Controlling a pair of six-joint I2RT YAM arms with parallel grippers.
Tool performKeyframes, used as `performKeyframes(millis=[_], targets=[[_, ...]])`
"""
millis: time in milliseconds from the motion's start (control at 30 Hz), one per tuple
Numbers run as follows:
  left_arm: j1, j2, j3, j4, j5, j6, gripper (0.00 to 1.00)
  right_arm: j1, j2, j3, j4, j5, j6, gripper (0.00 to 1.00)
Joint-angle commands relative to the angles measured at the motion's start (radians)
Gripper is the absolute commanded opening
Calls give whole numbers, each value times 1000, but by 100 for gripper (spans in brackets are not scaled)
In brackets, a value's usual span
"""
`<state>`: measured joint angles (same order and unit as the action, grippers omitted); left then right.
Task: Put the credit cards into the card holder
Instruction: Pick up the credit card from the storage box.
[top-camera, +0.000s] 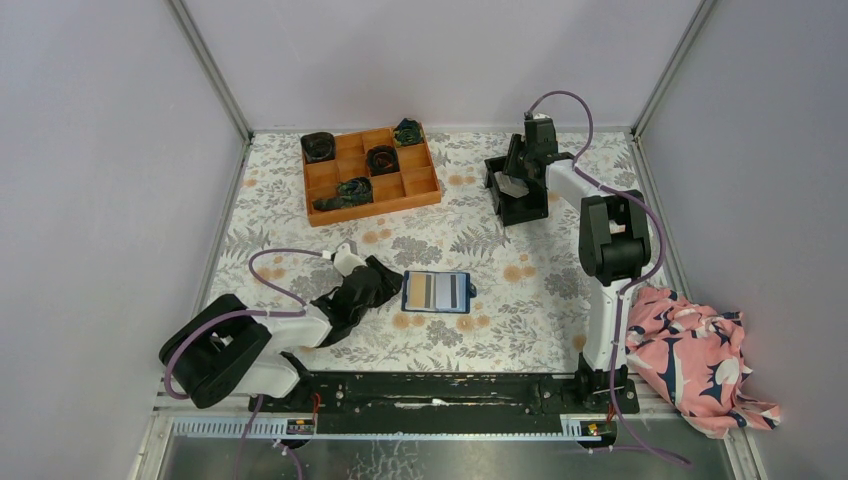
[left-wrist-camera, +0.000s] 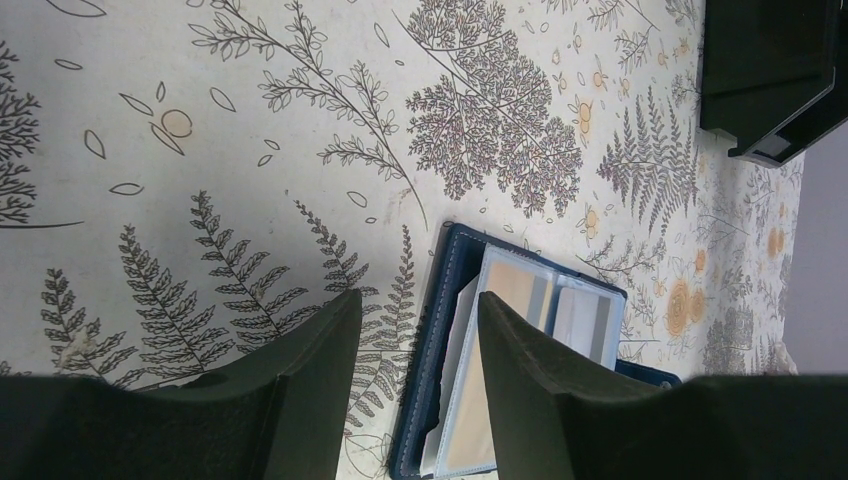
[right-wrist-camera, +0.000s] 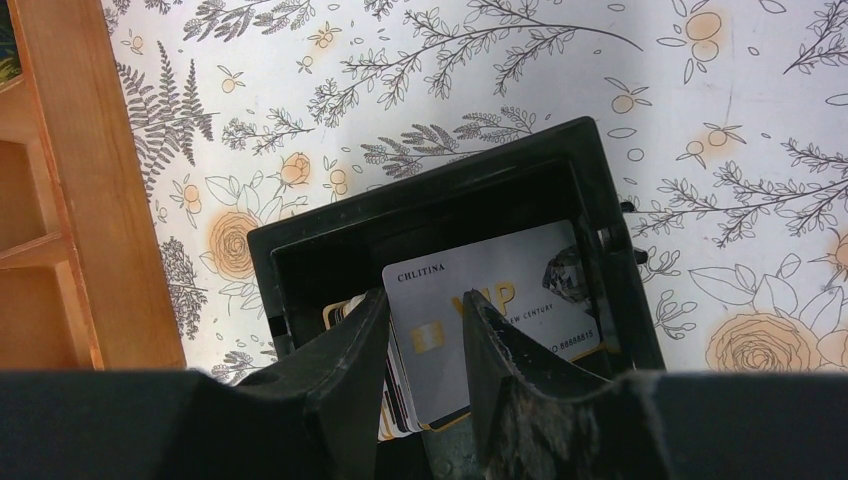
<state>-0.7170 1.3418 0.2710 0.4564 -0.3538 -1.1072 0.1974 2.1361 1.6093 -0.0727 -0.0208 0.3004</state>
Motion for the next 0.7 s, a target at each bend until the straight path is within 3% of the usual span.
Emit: performKeyframes(millis=[0, 500, 667], targets=[[8, 13, 13, -8, 17, 24, 54, 14, -71, -8, -15, -41, 26, 40], [7, 7, 12, -3, 31, 19, 54, 33, -115, -25, -21, -41, 32, 39], [9, 1, 5, 1, 34, 14, 55, 34, -132, -43, -19, -35, 31, 31]])
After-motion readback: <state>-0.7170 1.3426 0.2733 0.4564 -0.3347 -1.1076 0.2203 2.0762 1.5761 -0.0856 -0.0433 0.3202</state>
